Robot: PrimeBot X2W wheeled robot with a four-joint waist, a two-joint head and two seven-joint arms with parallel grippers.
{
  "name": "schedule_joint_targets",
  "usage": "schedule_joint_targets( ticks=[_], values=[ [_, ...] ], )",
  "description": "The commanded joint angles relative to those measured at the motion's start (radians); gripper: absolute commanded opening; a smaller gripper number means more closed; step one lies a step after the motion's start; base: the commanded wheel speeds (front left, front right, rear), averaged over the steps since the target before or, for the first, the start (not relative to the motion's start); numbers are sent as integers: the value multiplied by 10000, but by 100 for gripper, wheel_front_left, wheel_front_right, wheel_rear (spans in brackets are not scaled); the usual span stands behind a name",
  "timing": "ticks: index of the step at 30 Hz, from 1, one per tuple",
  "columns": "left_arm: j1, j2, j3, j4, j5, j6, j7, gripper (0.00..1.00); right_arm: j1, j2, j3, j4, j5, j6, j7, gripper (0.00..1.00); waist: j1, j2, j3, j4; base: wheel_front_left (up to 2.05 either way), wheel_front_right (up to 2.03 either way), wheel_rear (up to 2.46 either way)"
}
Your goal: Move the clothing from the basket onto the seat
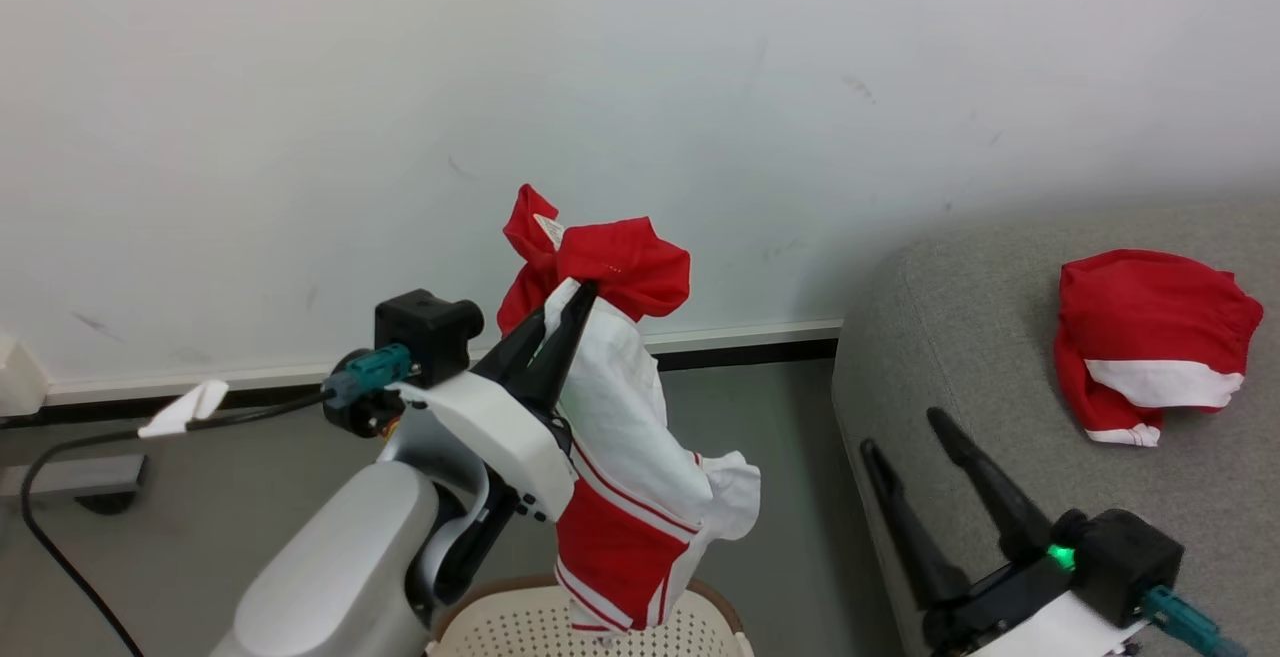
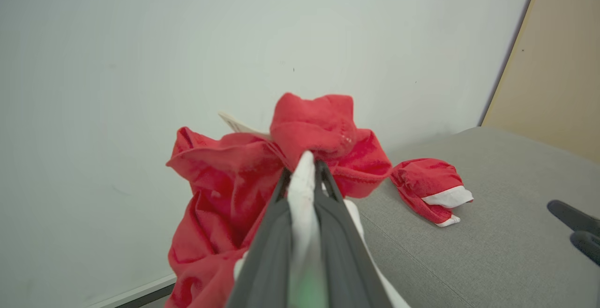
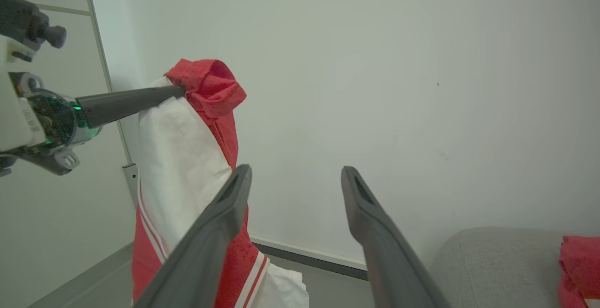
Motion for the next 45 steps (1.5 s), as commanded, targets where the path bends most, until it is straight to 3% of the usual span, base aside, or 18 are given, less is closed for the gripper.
schedule_joint_targets(
  ticks=[1,7,15,26,39,40,41,42,43,45],
  values=[
    [-113,14,-3,-88,-26,34,26,0,-133,-75,258,117,126,2,4,100,0,0,-12,25,0,0,0],
    [-310,-35,-111,-209,98,50,104,0,-749,307,2202,983,879,2,4,100,0,0,-37,170,0,0,0],
    [-625,-354,-484,-301,215,-111,264,0,-2096,836,4274,3003,2397,3,3,100,0,0,-19,714,0,0,0],
    [-801,-1004,-1115,-560,49,-382,464,0,-3186,1067,5414,4906,3929,3,4,100,0,0,17,1793,0,0,0],
    [-780,-1379,-1569,-563,25,-482,555,0,-3945,1311,5930,5506,4702,3,5,100,0,0,116,2566,0,0,0],
    [-766,-1390,-1579,-556,5,-476,549,0,-3962,1307,5939,5479,4734,3,5,94,0,0,120,2583,0,0,0],
    [-757,-1396,-1589,-548,-10,-473,541,0,-3975,1292,5974,5444,4736,3,5,67,0,0,120,2597,0,0,0],
    [-754,-1400,-1595,-542,-17,-469,532,0,-4003,1272,6023,5396,4758,2,5,29,0,0,120,2608,0,0,0],
    [-753,-1405,-1598,-537,-26,-462,524,0,-4046,1244,6042,5340,4774,3,5,0,0,0,121,2614,0,0,0],
    [-756,-1390,-1593,-529,-42,-446,508,0,-4091,1188,6045,5226,4807,3,5,0,0,0,124,2614,0,0,0]
  ],
)
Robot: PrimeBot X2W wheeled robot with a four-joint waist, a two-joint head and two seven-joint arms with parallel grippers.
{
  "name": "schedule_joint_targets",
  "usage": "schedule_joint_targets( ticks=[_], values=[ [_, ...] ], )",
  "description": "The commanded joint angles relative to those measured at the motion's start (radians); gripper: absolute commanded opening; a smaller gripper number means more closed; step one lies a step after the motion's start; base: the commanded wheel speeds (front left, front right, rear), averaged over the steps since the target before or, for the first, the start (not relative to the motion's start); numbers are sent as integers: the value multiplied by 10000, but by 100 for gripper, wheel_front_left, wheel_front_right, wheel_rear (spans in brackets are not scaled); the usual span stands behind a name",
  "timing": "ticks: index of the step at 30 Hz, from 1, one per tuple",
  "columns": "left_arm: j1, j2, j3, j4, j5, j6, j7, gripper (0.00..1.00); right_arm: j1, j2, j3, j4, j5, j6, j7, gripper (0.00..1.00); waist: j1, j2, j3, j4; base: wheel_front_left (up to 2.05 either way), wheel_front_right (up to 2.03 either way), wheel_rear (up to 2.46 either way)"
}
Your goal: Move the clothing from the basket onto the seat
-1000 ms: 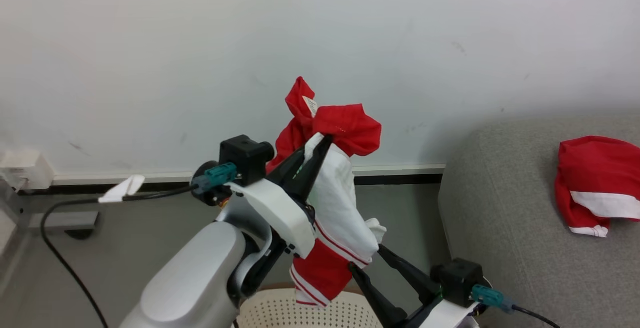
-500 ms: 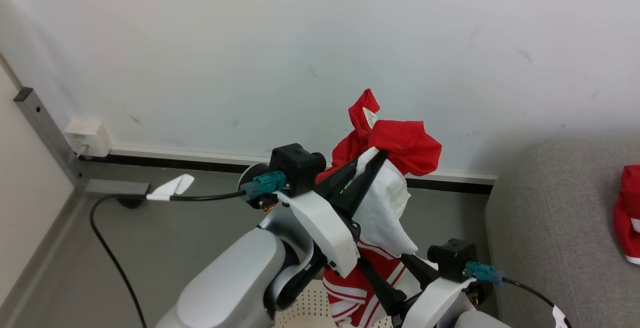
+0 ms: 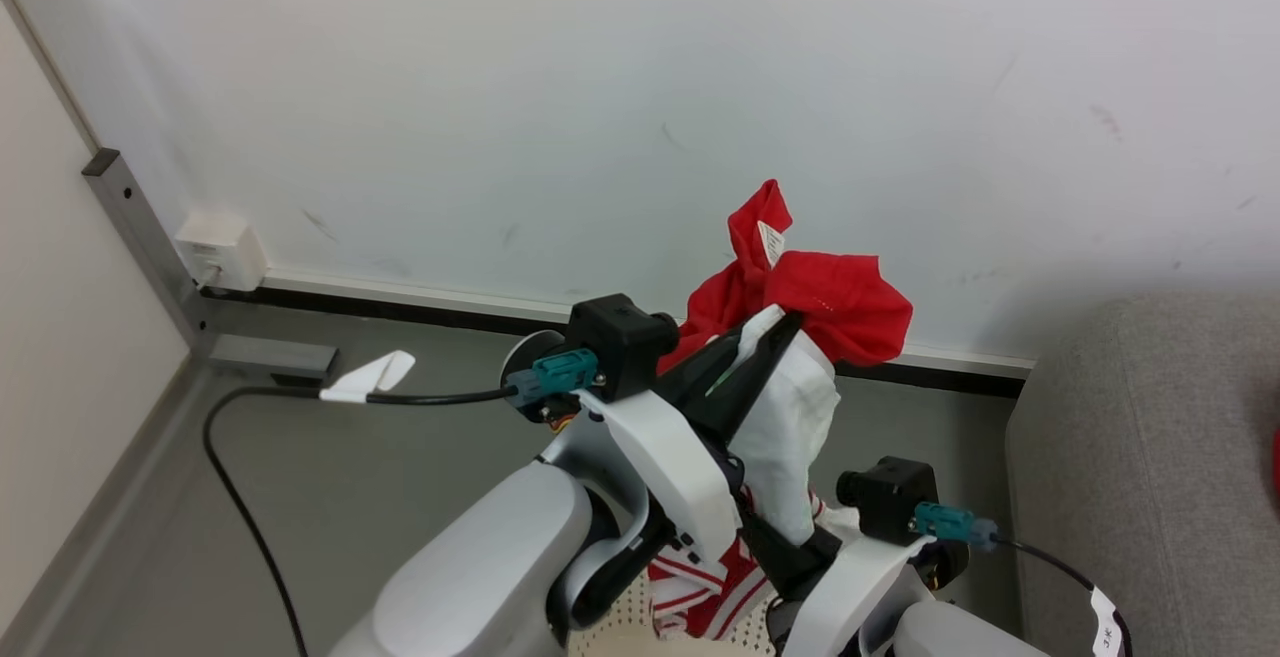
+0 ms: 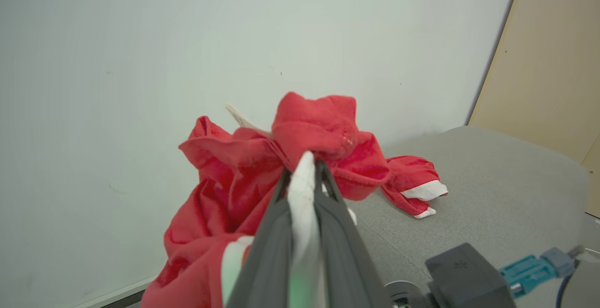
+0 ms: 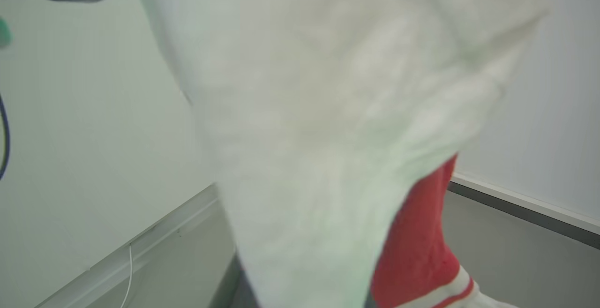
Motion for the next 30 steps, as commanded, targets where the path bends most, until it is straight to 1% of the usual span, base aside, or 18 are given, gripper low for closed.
schedule_joint_targets(
  ticks=[1,6,12,18,27,28,30],
  values=[
    [40,33,29,32,-145,12,-68,0,-161,-124,-46,-145,23,4,5,0,0,0,5,-14,0,0,0],
    [122,157,123,176,-185,104,-135,0,-77,-313,-234,-455,-215,5,5,0,0,0,12,-113,0,0,0],
    [249,309,251,606,-262,180,-290,0,337,-698,-849,-971,-801,5,5,0,0,0,-13,-293,0,0,0],
    [435,505,325,856,-319,268,-384,0,576,-1089,-1826,-1679,-1652,4,5,0,0,0,8,-627,0,0,0],
    [700,688,261,971,-331,360,-456,0,639,-1384,-3393,-2585,-2465,4,3,0,0,0,66,-1255,0,0,0],
    [742,710,248,950,-320,380,-475,11,611,-1438,-3531,-2672,-2551,4,2,0,0,0,69,-1325,0,0,0],
    [843,761,203,885,-300,400,-476,48,545,-1524,-3763,-2809,-2741,4,2,0,0,0,70,-1463,0,0,0]
  ],
)
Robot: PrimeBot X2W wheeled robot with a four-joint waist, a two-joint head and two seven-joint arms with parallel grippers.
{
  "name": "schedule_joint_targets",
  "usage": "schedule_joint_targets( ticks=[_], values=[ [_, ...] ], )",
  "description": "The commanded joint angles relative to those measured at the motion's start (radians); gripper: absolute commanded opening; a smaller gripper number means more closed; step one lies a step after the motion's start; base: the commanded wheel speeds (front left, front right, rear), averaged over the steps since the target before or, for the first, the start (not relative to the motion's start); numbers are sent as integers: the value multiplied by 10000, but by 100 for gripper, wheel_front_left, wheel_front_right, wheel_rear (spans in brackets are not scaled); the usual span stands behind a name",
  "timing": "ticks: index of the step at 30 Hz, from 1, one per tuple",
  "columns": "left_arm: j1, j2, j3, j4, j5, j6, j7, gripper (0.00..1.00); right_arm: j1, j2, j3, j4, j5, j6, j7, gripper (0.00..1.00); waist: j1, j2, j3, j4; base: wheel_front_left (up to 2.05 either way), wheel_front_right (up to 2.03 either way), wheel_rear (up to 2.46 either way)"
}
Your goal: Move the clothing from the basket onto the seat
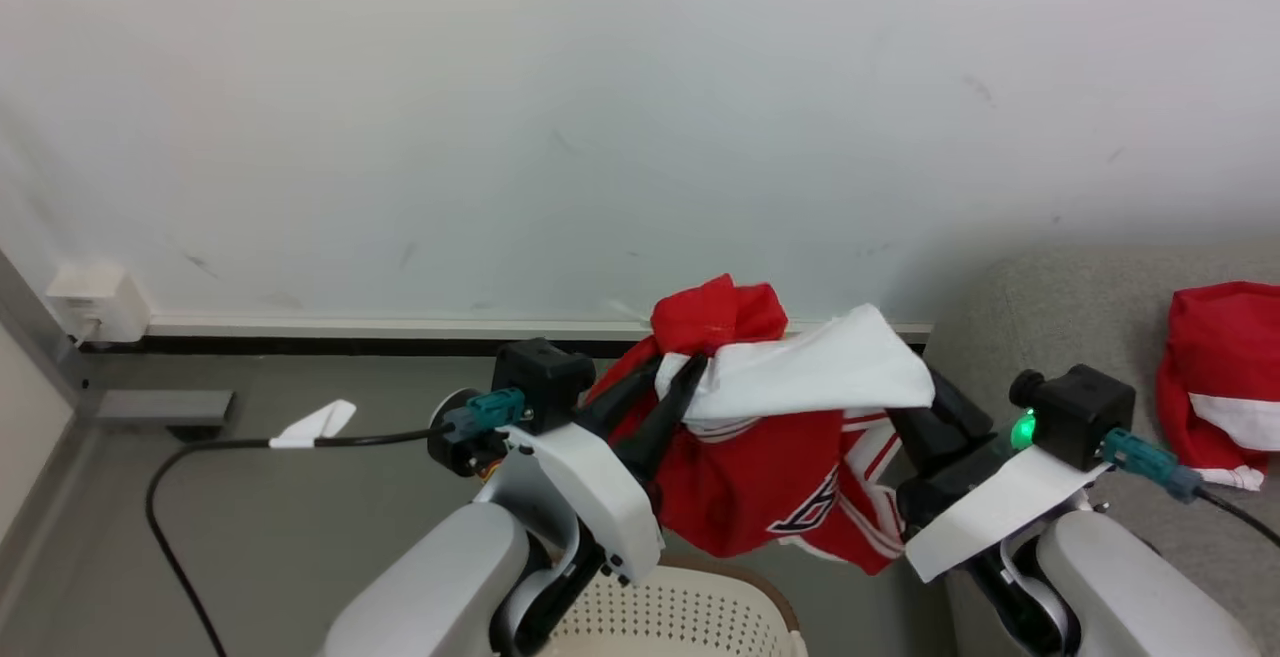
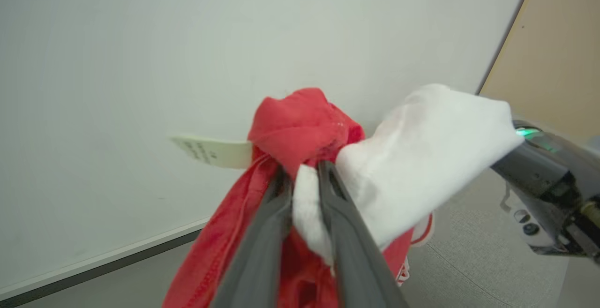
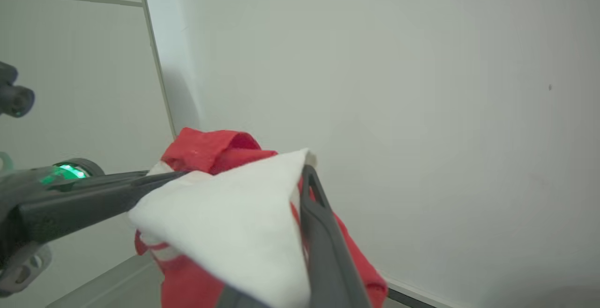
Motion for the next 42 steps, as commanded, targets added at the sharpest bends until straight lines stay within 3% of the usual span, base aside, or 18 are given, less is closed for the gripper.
schedule_joint_targets(
  ticks=[1,2,15,29,42],
  values=[
    [235,149,-11,-75,-29,68,-59,89,-105,-166,-282,-186,-193,5,-2,0,0,-1,11,-212,0,0,0],
    [278,160,-40,-128,-51,49,-41,100,-128,-210,-421,-299,-259,5,-2,0,0,-1,14,-284,0,0,0],
    [764,231,-260,-474,-57,120,-201,100,-761,-1546,-1284,-1427,-827,4,-2,0,0,-1,109,-1353,0,0,0],
    [598,289,-307,-543,174,98,-725,100,-1019,-2908,-2915,-2634,-1059,4,0,0,0,-1,508,-3086,0,0,0],
    [317,556,-531,-606,756,98,-1278,100,-180,-3180,-4675,-3987,-1550,4,1,0,0,-1,1136,-4520,0,0,0]
  ],
)
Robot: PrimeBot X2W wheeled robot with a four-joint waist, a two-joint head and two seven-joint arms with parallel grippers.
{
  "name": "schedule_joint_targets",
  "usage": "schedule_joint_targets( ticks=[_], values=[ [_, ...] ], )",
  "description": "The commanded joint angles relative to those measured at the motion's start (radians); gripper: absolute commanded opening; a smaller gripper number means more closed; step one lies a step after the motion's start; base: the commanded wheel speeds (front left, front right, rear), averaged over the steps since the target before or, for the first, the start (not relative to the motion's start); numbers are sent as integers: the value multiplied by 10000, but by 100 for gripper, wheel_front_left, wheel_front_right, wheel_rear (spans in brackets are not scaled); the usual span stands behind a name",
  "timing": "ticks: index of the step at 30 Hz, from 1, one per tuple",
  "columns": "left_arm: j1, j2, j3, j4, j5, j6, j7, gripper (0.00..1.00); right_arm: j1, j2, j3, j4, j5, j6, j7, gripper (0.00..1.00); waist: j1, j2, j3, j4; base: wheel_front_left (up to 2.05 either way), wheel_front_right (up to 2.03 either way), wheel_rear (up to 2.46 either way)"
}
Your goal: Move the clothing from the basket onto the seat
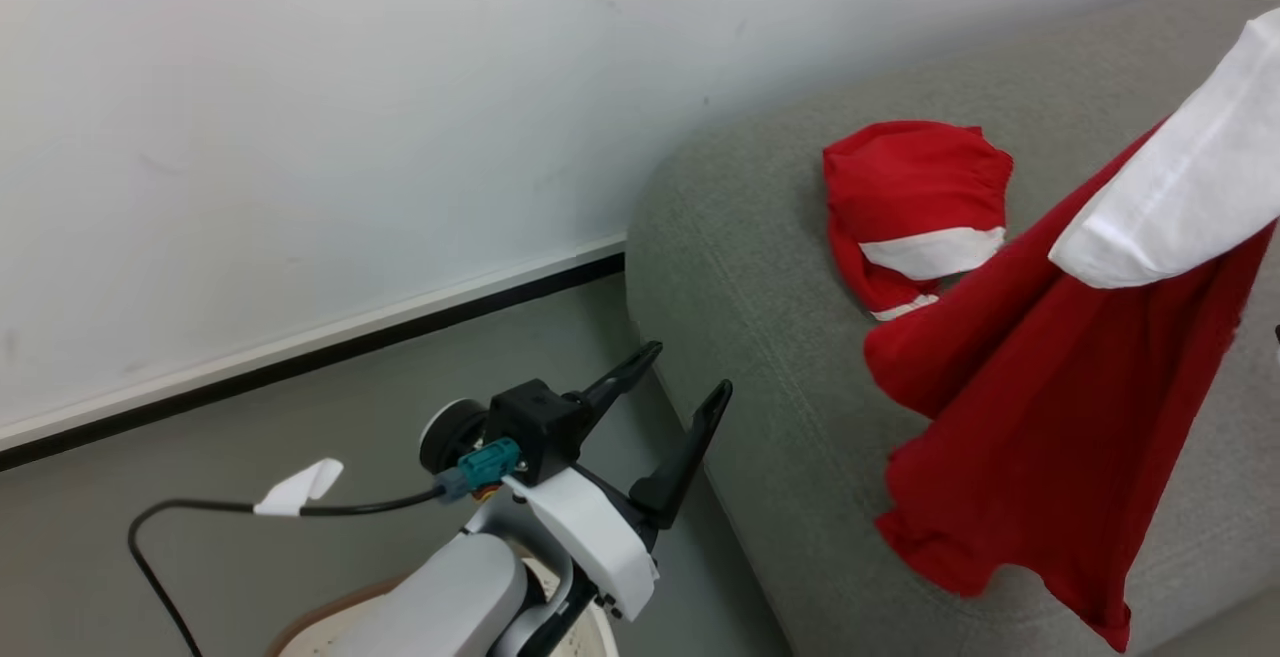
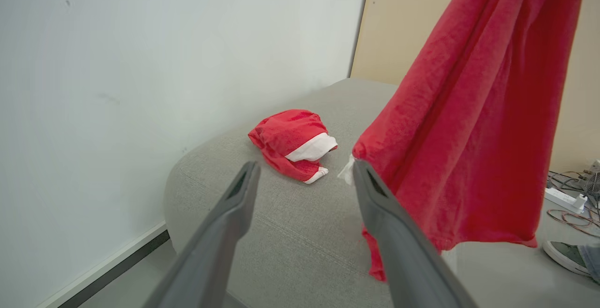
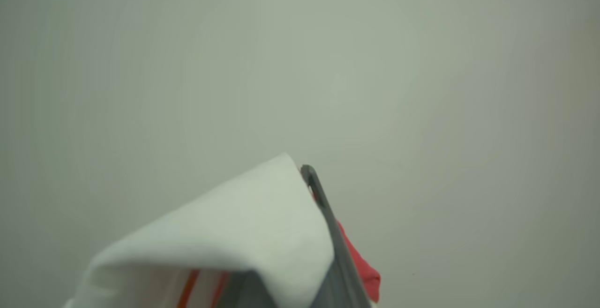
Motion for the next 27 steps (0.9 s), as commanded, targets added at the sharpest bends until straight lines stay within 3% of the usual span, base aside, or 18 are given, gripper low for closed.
schedule_joint_targets(
  ticks=[1,14,27],
  values=[
    [-97,54,-18,18,123,-23,-71,100,188,22,-121,-113,-111,2,5,0,1,-1,199,-265,0,0,0],
    [-300,-40,-191,175,175,-76,-115,100,2,-144,-823,-632,289,2,94,0,1,-1,537,-427,0,0,0],
    [-1255,390,-243,-339,623,-160,158,100,-2206,-1727,-1773,200,1008,2,770,0,1,-1,2503,496,0,0,0]
  ],
)
